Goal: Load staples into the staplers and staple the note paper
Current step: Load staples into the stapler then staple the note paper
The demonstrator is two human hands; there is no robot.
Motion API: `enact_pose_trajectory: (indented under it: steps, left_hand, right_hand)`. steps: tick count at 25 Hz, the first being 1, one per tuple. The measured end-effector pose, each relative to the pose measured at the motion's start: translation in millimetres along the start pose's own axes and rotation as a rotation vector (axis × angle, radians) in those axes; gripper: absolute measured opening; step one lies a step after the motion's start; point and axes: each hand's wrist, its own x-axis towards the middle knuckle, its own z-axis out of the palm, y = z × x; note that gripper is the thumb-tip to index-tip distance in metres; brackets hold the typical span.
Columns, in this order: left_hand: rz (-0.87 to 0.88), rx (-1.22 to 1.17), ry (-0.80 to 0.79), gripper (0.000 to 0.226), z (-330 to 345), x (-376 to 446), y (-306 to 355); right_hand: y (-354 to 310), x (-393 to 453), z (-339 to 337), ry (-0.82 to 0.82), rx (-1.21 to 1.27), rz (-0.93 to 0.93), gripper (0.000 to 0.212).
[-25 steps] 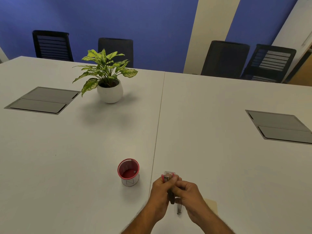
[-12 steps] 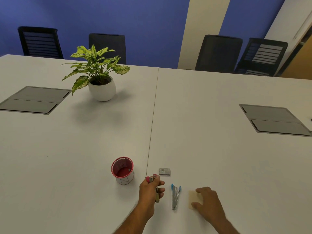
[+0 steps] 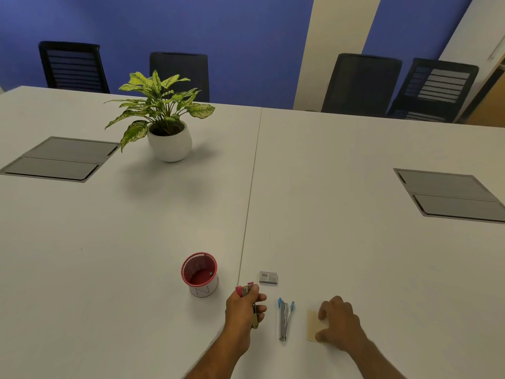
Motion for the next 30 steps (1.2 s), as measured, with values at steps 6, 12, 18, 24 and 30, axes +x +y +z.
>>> enact_pose_trajectory:
  steps: [6, 12, 18, 24, 30]
  left_hand:
    - [0.004, -0.005, 0.006, 0.008, 1.7, 0.0, 1.0]
    - [0.004, 0.010, 0.019, 0.010, 4.3, 2.8, 1.8]
    - [0.012, 0.012, 0.015, 0.010, 6.5, 4.2, 1.7]
    - [0.008, 0.002, 0.014, 0.009, 6.6, 4.9, 1.6]
    - [-0.007, -0.041, -0.009, 0.010, 5.4, 5.6, 0.9]
  right_hand:
    - [4.2, 8.7, -4.5, -0.056, -0.006, 0.008, 0.059]
    - [5.9, 10.3, -9.3, -0.018, 0.036, -0.027, 0.047]
    - [14.0, 10.7, -20.7, 0.003, 0.289, -0.036, 0.030]
    - [16.8, 8.8, -22.7, 0.046, 0.276, 0.010, 0.015]
    - [23.9, 13.4, -26.7, 0.033, 0.366, -0.019, 0.016]
